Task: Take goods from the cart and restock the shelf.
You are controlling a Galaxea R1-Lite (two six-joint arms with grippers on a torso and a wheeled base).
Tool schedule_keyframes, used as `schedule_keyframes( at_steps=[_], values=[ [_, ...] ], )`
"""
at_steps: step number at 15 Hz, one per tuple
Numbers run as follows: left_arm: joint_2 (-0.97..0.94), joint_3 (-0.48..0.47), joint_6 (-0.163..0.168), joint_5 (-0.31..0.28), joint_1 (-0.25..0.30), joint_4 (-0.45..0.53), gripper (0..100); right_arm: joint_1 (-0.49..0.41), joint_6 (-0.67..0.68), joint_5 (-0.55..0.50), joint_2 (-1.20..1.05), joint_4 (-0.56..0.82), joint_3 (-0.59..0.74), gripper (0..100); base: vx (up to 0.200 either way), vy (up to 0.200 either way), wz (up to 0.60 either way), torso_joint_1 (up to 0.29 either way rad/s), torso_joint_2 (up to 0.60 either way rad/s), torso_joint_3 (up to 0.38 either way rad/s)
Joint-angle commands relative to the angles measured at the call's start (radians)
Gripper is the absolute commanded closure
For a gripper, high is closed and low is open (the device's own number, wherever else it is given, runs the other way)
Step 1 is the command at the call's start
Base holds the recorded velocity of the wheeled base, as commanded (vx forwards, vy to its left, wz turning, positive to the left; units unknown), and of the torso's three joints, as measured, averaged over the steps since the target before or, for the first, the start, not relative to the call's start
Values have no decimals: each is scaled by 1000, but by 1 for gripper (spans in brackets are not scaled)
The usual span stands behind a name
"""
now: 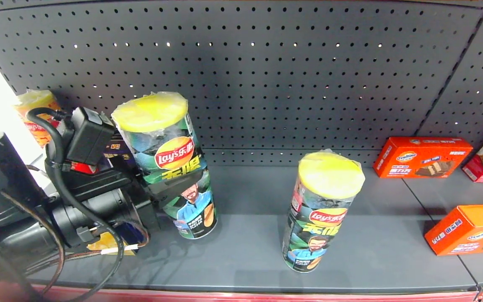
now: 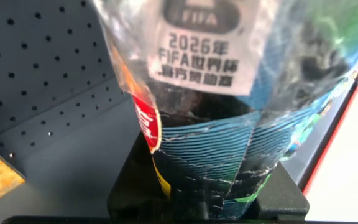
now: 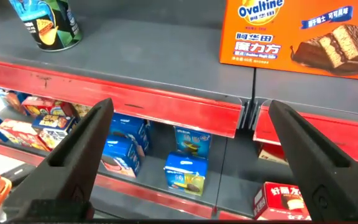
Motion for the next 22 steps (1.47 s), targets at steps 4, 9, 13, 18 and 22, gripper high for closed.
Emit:
schedule_keyframes(
  at_steps=[4, 9, 13, 18, 22],
  values=[
    [149, -148, 0, 4, 0, 5, 100, 0, 0, 0, 2, 0, 0, 0, 0, 0, 0, 0, 0, 0],
    [307, -310, -2, 37, -31, -10, 100, 0, 0, 0, 2, 1, 0, 0, 0, 0, 0, 0, 0, 0],
    [307, -439, 0, -10, -63, 246, 100, 0, 0, 0, 2, 0, 0, 0, 0, 0, 0, 0, 0, 0],
    [410, -539, 8, -39, -94, 246, 100, 0, 0, 0, 2, 0, 0, 0, 0, 0, 0, 0, 0, 0],
    [473, -625, 9, -42, -112, 244, 100, 0, 0, 0, 2, 0, 0, 0, 0, 0, 0, 0, 0, 0]
  ],
)
